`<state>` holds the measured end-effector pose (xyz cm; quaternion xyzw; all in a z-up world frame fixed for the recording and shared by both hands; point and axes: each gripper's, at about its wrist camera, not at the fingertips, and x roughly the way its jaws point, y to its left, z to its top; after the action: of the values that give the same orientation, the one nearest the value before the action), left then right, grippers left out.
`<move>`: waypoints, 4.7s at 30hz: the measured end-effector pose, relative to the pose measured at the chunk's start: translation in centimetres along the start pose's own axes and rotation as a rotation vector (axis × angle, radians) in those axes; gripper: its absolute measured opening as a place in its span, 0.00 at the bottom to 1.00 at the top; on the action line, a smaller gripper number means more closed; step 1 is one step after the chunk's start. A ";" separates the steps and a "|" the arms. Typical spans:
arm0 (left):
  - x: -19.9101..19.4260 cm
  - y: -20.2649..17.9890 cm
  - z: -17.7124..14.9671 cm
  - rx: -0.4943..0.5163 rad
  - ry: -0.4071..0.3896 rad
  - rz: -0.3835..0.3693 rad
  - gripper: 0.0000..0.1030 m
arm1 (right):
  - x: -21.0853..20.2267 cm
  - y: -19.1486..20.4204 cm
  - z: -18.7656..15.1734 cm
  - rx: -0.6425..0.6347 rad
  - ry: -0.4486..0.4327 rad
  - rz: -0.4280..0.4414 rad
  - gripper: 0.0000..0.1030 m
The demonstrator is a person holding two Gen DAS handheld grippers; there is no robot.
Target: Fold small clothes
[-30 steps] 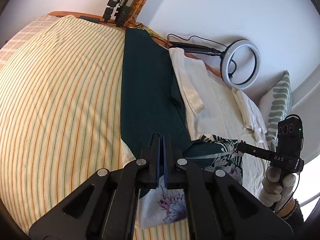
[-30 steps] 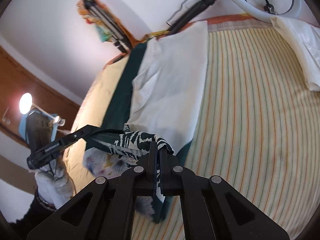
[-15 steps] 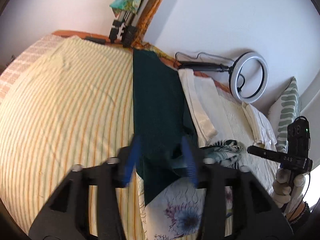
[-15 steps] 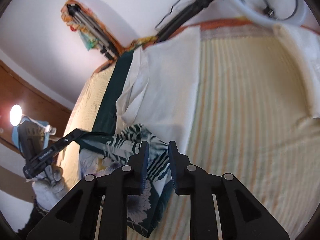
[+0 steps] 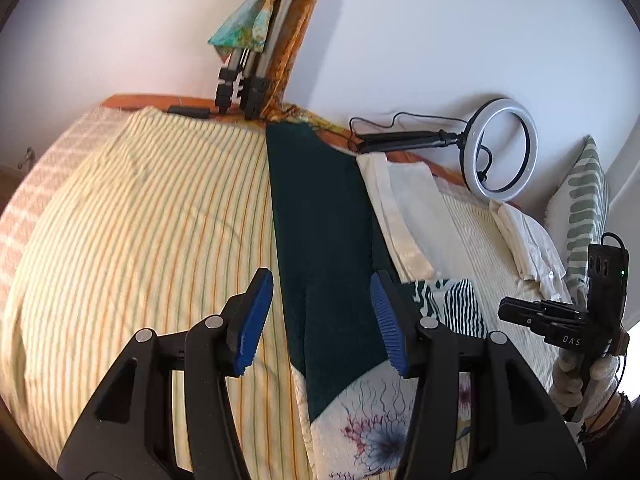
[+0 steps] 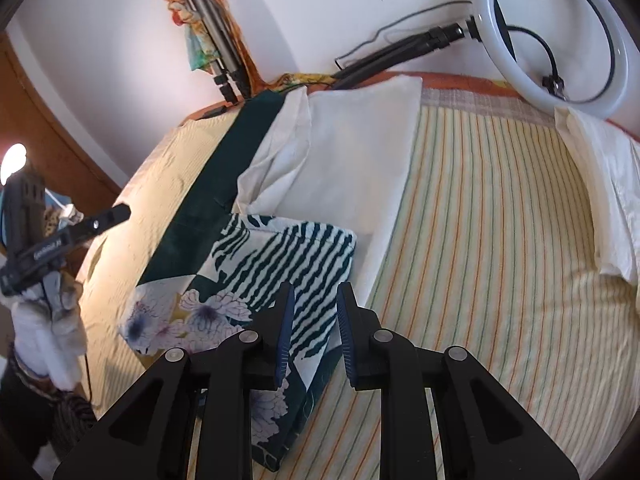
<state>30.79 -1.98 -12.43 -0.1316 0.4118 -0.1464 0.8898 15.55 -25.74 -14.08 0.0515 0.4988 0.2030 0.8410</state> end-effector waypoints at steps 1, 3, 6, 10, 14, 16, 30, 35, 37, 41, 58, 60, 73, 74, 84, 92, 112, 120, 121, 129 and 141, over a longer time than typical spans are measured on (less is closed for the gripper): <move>0.0 -0.1 0.6 0.010 -0.006 0.008 0.50 | 0.0 0.0 0.2 -0.004 -0.001 -0.004 0.20; 0.2 -0.2 1.9 0.034 -0.023 0.022 0.50 | -0.1 -0.4 0.9 -0.008 -0.015 -0.026 0.24; 1.4 0.3 3.7 0.052 -0.010 0.031 0.50 | 0.0 -1.2 2.1 -0.003 -0.032 -0.048 0.28; 4.2 2.0 5.8 0.037 0.005 0.040 0.50 | 1.1 -2.5 4.0 -0.007 -0.028 -0.087 0.28; 7.9 3.4 7.6 0.056 0.031 0.104 0.50 | 3.0 -4.4 6.2 0.014 -0.027 -0.126 0.28; 9.8 3.8 8.4 0.064 0.050 0.118 0.50 | 3.8 -5.4 7.4 0.035 -0.032 -0.132 0.28; 19.0 4.3 12.0 0.097 0.112 0.136 0.50 | 10.7 -10.2 14.5 0.203 -0.068 -0.066 0.28; 20.9 3.9 13.7 0.116 0.112 0.146 0.50 | 12.2 -11.2 16.0 0.259 -0.073 0.028 0.28; 21.5 3.7 14.1 0.123 0.109 0.151 0.50 | 12.7 -11.2 16.3 0.268 -0.076 0.035 0.28; 22.3 3.0 14.4 0.152 0.099 0.152 0.16 | 13.6 -10.3 17.3 0.244 -0.081 0.032 0.31; 15.7 0.1 13.7 0.188 -0.022 0.102 0.01 | 9.0 -5.8 17.9 0.127 -0.196 0.041 0.02; 14.1 -0.4 13.5 0.183 -0.036 0.089 0.01 | 8.0 -4.9 17.6 0.116 -0.196 0.041 0.01; 3.5 -3.5 6.6 0.301 -0.073 0.087 0.01 | -1.6 0.0 10.1 0.013 -0.205 0.065 0.01; 2.8 -3.7 5.7 0.312 -0.071 0.087 0.01 | -2.3 0.4 8.8 0.014 -0.200 0.072 0.01; -2.5 -3.0 -5.2 0.379 -0.017 0.084 0.01 | -4.3 3.1 -2.5 -0.082 -0.124 0.006 0.01; -4.6 -2.1 -10.5 0.445 -0.001 0.097 0.02 | -4.6 3.9 -8.0 -0.170 -0.112 -0.129 0.02; -7.8 -2.6 -10.0 0.428 -0.026 0.024 0.02 | -6.4 7.3 -7.1 -0.164 -0.126 -0.012 0.10; -2.2 -7.5 -7.6 0.408 0.014 -0.066 0.02 | -0.7 8.3 0.3 -0.091 -0.105 0.101 0.10; -1.4 -7.7 -7.6 0.410 0.028 -0.074 0.02 | 0.3 8.1 0.9 -0.073 -0.099 0.108 0.10; 4.3 -7.4 -8.6 0.415 0.187 -0.079 0.02 | 7.9 7.6 0.8 -0.051 0.022 0.149 0.10; 1.2 -5.8 -7.7 0.323 0.126 -0.144 0.06 | 5.0 9.3 3.8 -0.089 0.028 0.184 0.09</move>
<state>24.75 -8.68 -16.02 -0.0067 0.4273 -0.2817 0.8591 18.20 -14.84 -13.63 0.0568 0.4940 0.3021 0.8133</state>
